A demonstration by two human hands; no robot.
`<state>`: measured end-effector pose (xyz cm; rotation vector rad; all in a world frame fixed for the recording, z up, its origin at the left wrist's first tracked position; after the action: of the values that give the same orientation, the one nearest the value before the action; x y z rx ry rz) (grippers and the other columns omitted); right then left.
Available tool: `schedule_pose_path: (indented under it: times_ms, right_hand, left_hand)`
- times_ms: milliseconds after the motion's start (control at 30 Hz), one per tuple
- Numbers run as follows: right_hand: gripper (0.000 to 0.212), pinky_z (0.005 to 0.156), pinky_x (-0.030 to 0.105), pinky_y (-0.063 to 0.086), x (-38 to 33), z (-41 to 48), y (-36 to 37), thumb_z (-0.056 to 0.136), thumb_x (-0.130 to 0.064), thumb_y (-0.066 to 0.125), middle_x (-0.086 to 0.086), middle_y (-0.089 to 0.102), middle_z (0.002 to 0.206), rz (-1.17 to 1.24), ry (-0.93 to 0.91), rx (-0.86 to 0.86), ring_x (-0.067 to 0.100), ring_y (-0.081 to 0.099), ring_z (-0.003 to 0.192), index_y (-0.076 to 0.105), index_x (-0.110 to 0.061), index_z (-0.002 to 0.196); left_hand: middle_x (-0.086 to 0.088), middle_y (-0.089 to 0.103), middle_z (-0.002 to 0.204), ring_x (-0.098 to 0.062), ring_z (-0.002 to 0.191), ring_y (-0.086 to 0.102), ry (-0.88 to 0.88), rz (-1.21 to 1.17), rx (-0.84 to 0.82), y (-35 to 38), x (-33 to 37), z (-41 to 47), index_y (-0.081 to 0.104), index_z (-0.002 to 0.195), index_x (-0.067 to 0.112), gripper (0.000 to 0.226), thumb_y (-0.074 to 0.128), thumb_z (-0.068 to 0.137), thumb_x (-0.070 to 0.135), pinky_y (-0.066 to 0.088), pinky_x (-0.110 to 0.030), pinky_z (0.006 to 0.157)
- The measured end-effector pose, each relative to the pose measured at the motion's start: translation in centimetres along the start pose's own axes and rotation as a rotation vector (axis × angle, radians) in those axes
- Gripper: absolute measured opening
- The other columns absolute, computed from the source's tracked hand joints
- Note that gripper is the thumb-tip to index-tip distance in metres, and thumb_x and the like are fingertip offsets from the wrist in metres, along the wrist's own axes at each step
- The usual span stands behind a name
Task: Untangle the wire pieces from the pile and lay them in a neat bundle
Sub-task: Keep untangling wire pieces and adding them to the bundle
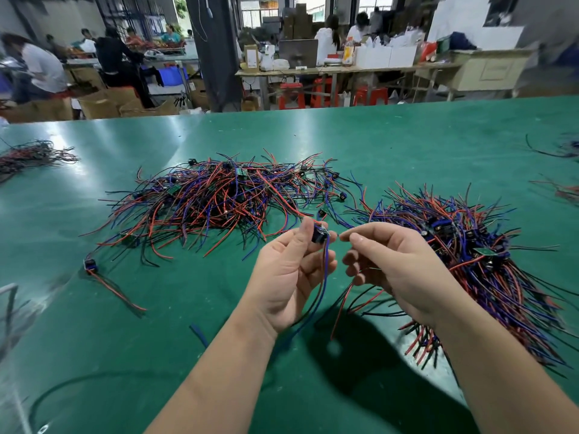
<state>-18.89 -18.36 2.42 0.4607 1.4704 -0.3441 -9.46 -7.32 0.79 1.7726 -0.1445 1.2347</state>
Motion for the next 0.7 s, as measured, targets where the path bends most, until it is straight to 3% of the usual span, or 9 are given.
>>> schedule_pose_path:
  times_ms: [100, 233, 300, 433, 533, 700]
  right_hand:
    - [0.015, 0.048, 0.021, 0.046, 0.1, 0.0, 0.0, 0.094, -0.005, 0.053, 0.009, 0.062, 0.069, 0.037, -0.008, 0.015, 0.015, 0.055, 0.054, 0.067, 0.001, 0.093]
    - [0.021, 0.049, 0.019, 0.046, 0.3, 0.2, 0.2, 0.08, -0.019, 0.065, 0.006, 0.064, 0.068, 0.043, -0.032, 0.001, 0.012, 0.054, 0.055, 0.068, -0.003, 0.092]
    - [0.027, 0.05, 0.018, 0.045, 0.4, 0.3, 0.3, 0.068, -0.024, 0.069, 0.01, 0.063, 0.069, 0.006, -0.028, -0.017, 0.012, 0.053, 0.056, 0.071, -0.004, 0.086]
    - [0.016, 0.05, 0.018, 0.044, 0.6, 0.4, -0.2, 0.06, -0.023, 0.073, 0.009, 0.067, 0.066, -0.026, -0.021, 0.018, 0.01, 0.055, 0.054, 0.074, -0.01, 0.069]
    - [0.005, 0.05, 0.017, 0.045, 0.5, 0.4, -0.5, 0.067, -0.017, 0.073, 0.007, 0.066, 0.062, -0.021, -0.032, 0.032, 0.01, 0.054, 0.051, 0.075, -0.013, 0.066]
    - [0.016, 0.05, 0.016, 0.045, 0.6, 0.4, -0.6, 0.085, -0.004, 0.064, 0.007, 0.064, 0.063, -0.111, -0.06, 0.046, 0.008, 0.053, 0.051, 0.072, -0.01, 0.073]
  left_hand:
    - [-0.001, 0.074, 0.077, -0.004, 0.044, 0.058, -0.02, 0.118, -0.028, -0.1, -0.2, -0.1, 0.071, 0.068, 0.018, 0.027, 0.075, 0.055, 0.042, 0.046, -0.015, 0.043]
    - [0.004, 0.065, 0.058, -0.003, 0.041, 0.049, 0.11, 0.418, -0.033, -0.2, -0.7, -0.4, 0.063, 0.072, 0.014, 0.033, 0.076, 0.056, 0.039, 0.042, -0.018, 0.043]
    - [0.001, 0.067, 0.059, -0.004, 0.042, 0.049, 0.159, 0.535, -0.043, -0.1, -1.0, -0.6, 0.059, 0.075, 0.011, 0.034, 0.077, 0.057, 0.035, 0.042, -0.018, 0.042]
    - [0.007, 0.064, 0.055, -0.002, 0.045, 0.052, 0.164, 0.589, -0.028, 0.1, -1.4, -0.7, 0.06, 0.077, 0.009, 0.033, 0.075, 0.059, 0.033, 0.045, -0.018, 0.043]
    - [0.007, 0.066, 0.06, -0.003, 0.048, 0.054, 0.101, 0.526, -0.062, 0.2, -1.4, -0.6, 0.067, 0.083, 0.01, 0.025, 0.073, 0.067, 0.029, 0.048, -0.019, 0.048]
    - [0.007, 0.064, 0.06, -0.003, 0.051, 0.053, 0.09, 0.637, -0.065, -0.2, -1.2, -0.5, 0.067, 0.077, 0.012, 0.011, 0.076, 0.075, 0.018, 0.048, -0.019, 0.051]
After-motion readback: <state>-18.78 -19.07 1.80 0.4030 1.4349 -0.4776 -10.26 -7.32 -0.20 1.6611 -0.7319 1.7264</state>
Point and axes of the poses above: each hand's wrist, its own z-axis towards the middle knuckle, its own y-axis out of the palm, x = y × z, the point moved 1 cm from there along z, towards the middle knuckle
